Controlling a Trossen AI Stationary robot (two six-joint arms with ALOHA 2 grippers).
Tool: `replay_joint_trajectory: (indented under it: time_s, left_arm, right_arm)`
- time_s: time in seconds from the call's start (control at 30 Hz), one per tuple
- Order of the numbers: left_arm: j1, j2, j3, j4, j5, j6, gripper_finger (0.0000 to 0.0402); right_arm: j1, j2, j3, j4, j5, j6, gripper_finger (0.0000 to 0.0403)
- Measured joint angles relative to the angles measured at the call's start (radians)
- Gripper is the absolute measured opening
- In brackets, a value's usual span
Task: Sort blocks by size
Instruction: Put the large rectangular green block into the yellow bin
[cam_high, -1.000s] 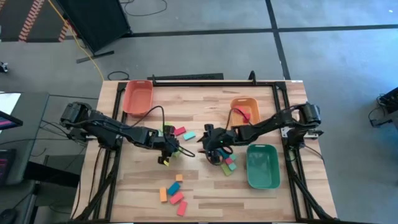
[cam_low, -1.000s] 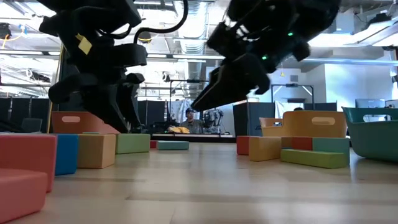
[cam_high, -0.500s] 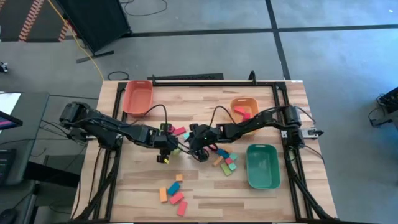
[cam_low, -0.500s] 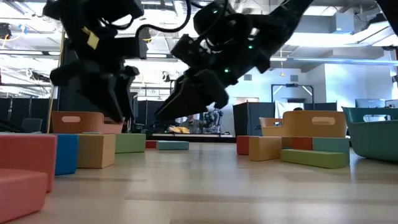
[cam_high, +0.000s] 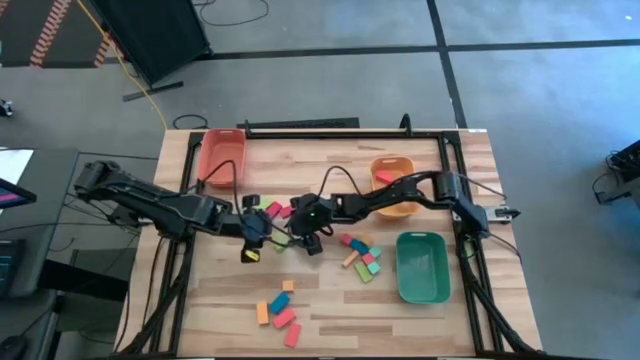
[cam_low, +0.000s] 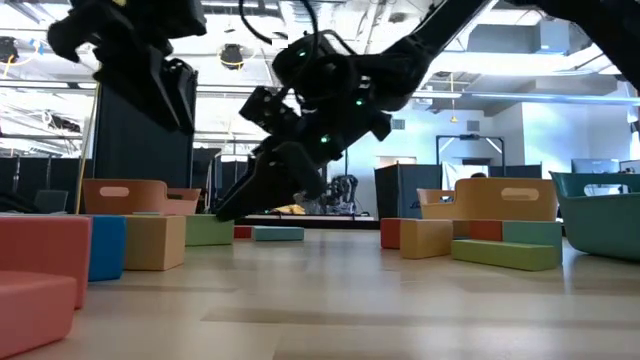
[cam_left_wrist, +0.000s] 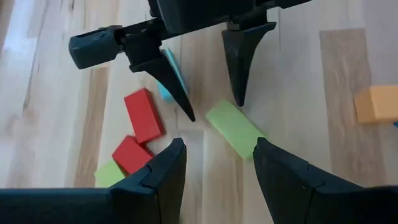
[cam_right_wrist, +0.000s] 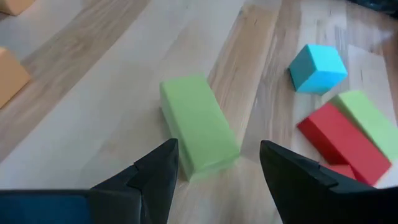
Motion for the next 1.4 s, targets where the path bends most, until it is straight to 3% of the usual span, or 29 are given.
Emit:
replay_joint_trajectory:
  time_s: [0.3, 0.7, 0.83, 1.07, 1.4]
  left_arm:
    - [-0.042, 0.000, -0.003, -0.039, 0.000, -0.046, 0.0178]
    - [-0.043, 0.000, -0.004, -0.037, -0.015, -0.051, 0.0178]
    - [-0.043, 0.000, -0.004, -0.037, -0.016, -0.051, 0.0178]
    - [-0.043, 0.000, -0.004, -0.037, -0.016, -0.051, 0.0178]
    - [-0.044, 0.000, -0.004, -0.037, -0.017, -0.059, 0.0178]
  right_arm:
    - [0.007, 0.085, 0.101, -0.093, -0.087, -0.004, 0.0256]
    - [0.025, 0.099, 0.124, -0.058, -0.060, 0.033, 0.0254]
    - [0.026, 0.099, 0.124, -0.061, -0.015, 0.050, 0.0233]
    - [0.028, 0.098, 0.125, -0.085, -0.009, 0.055, 0.0158]
    - [0.037, 0.086, 0.126, -0.135, -0.009, 0.086, 0.0161]
